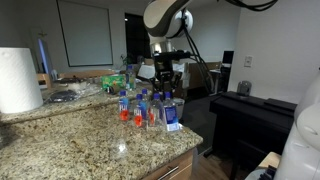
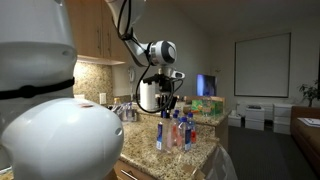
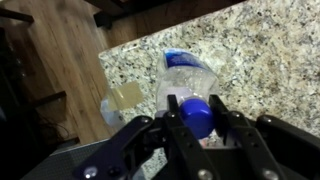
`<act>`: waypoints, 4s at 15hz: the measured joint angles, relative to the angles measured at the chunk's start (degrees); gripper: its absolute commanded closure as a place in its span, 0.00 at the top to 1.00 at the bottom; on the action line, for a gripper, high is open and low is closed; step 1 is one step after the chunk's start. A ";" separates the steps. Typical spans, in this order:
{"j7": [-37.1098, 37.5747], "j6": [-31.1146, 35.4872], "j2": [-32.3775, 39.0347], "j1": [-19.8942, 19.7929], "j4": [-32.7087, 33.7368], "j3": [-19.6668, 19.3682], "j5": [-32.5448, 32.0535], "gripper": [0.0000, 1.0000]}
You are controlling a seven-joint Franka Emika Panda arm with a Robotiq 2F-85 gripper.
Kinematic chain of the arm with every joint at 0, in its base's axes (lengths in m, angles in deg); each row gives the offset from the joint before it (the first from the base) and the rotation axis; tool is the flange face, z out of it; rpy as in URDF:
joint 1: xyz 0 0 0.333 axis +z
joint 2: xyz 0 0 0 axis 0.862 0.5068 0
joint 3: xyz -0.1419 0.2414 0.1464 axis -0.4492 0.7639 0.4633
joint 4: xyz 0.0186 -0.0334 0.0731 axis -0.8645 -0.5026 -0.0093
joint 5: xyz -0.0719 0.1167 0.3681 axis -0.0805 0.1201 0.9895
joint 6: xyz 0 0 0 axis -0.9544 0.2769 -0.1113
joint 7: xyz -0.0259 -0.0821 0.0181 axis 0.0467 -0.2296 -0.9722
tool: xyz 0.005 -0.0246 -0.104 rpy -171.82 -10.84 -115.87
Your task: Put the bottles in the plastic bag on the right
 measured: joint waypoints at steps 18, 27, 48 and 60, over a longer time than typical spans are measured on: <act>28.18 25.90 12.00 -12.06 4.65 -10.59 -11.37 0.10; 33.34 31.10 26.71 -7.52 7.64 -13.39 -9.20 0.10; 33.34 28.23 34.25 -5.43 15.69 -15.89 1.67 0.99; 18.64 11.64 11.71 -2.58 20.12 -8.07 10.21 1.00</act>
